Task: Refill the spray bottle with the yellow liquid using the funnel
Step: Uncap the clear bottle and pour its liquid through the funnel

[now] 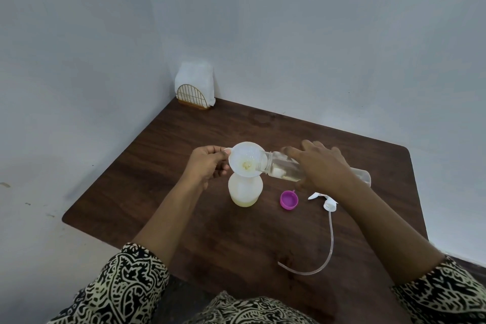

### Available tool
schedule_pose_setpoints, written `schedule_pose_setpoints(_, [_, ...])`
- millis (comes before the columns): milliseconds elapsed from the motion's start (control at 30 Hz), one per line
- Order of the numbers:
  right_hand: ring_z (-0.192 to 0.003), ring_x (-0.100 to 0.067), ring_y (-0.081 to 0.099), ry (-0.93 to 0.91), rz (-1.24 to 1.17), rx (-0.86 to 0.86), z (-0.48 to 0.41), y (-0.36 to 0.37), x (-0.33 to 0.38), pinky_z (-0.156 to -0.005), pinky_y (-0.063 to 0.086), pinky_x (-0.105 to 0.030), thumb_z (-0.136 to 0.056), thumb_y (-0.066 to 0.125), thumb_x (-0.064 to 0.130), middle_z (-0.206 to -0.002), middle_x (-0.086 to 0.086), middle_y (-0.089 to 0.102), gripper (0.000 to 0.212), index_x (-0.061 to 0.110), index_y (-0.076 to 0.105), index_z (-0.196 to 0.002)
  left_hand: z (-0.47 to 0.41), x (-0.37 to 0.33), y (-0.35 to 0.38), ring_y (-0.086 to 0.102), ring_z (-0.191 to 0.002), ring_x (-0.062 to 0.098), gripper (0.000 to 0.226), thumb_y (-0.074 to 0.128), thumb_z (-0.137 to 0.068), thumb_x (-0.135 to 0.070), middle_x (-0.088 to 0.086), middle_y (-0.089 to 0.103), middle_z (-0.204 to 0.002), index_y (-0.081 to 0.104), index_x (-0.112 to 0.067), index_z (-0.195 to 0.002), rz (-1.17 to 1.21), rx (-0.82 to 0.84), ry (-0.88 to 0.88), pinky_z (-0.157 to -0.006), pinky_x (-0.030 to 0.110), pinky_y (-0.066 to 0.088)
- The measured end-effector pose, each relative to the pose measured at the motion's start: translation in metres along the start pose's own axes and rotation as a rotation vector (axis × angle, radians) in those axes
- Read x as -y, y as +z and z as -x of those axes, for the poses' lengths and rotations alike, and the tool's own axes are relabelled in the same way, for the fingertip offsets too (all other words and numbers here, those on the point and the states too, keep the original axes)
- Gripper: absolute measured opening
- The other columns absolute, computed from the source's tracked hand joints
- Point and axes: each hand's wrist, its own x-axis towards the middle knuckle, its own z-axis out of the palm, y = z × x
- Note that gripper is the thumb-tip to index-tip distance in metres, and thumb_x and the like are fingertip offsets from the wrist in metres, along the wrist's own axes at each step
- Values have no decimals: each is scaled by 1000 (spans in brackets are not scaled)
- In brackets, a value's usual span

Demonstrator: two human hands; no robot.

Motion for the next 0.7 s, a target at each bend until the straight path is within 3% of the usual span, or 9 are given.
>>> schedule_pose_setpoints(700, [-111, -20, 47, 2, -156, 46, 3, 13, -5, -83, 44, -38, -80, 70, 40, -116, 1, 46, 74, 37, 28, -141, 2, 2, 0, 53, -53, 11, 8, 61, -93, -12, 9, 63, -70, 68, -7, -92, 1, -20, 7, -52, 22, 51])
